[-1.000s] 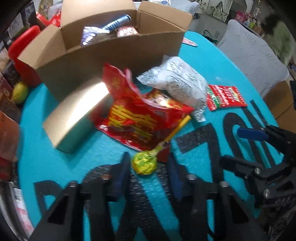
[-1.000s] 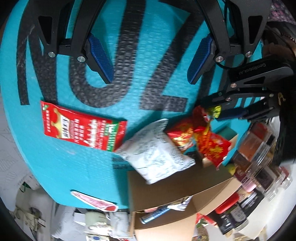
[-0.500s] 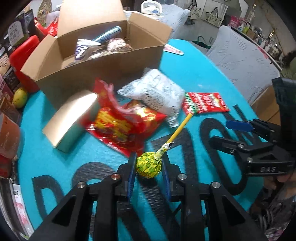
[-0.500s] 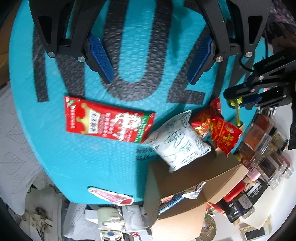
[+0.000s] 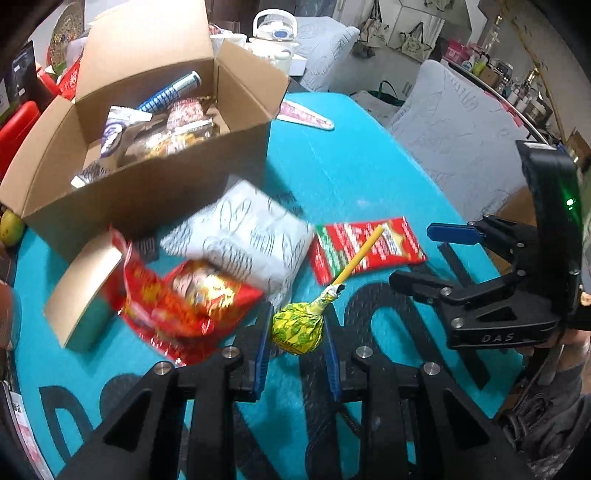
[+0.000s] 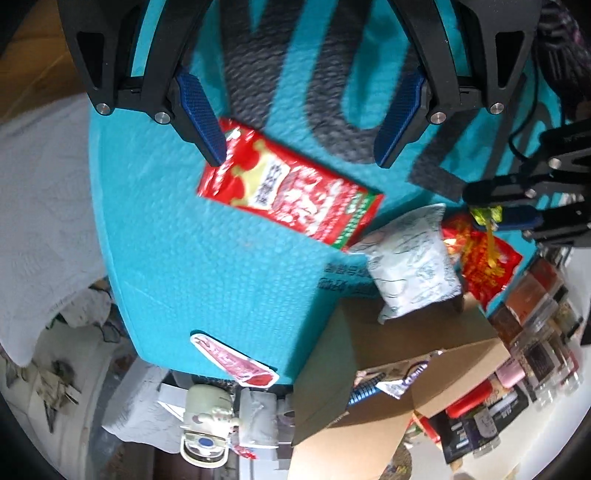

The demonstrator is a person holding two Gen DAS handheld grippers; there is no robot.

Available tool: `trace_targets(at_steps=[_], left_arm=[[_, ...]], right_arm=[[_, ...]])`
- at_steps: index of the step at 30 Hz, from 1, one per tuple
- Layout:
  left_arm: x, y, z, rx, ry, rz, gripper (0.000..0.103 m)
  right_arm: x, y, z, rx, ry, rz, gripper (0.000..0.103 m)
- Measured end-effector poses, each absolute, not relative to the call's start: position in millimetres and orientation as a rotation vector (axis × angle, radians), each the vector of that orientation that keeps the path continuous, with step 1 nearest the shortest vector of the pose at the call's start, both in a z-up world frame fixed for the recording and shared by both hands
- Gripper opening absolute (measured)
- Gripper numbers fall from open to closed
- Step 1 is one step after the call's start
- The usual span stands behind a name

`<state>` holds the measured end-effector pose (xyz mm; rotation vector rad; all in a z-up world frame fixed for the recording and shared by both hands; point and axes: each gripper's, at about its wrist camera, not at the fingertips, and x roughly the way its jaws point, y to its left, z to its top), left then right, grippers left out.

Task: Organize snacks
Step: 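Grasp the green lollipop with the left tool while the right tool approaches the red sauce packet, then grasp the red sauce packet with the right tool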

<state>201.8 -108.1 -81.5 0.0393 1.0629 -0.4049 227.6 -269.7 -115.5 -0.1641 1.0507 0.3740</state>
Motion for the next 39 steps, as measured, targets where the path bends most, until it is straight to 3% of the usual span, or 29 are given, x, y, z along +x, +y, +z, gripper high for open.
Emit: trace_targets(at_steps=[8,19,21,22,23,25,39], left_arm=[[214,-116,-79,0.018,1.066,-0.377,0.025],[221,-125,-86,0.002,1.107,-0.374,0.025],[220,-125,-86,-0.002,1.109,-0.373,0.025],[220,-124,-86,-0.004,1.110,-0.373,0.025],[219,-123,-86,-0.007,1.111,-0.373,0.025],[218,-123,-86,-0.009,1.113,-0.377,0.025],[191,-112,-92,0.017,1.123,-0.437,0.025]], right_arm=[[263,-262,-124,-0.309,1.067,0.575,0.090],[279,-236,-149,-0.536,1.130,0.767,0.089],[279,-238,-149,-0.510,1.124,0.744,0.083],[279,-241,-146,-0.489,1.118,0.721,0.068],[279,-244,-145,-0.467,1.126,0.696,0.060],[277,-251,-144,-0.409,1.150,0.640,0.055],[204,-277,-137,-0.171,1.204,0.392,0.053]])
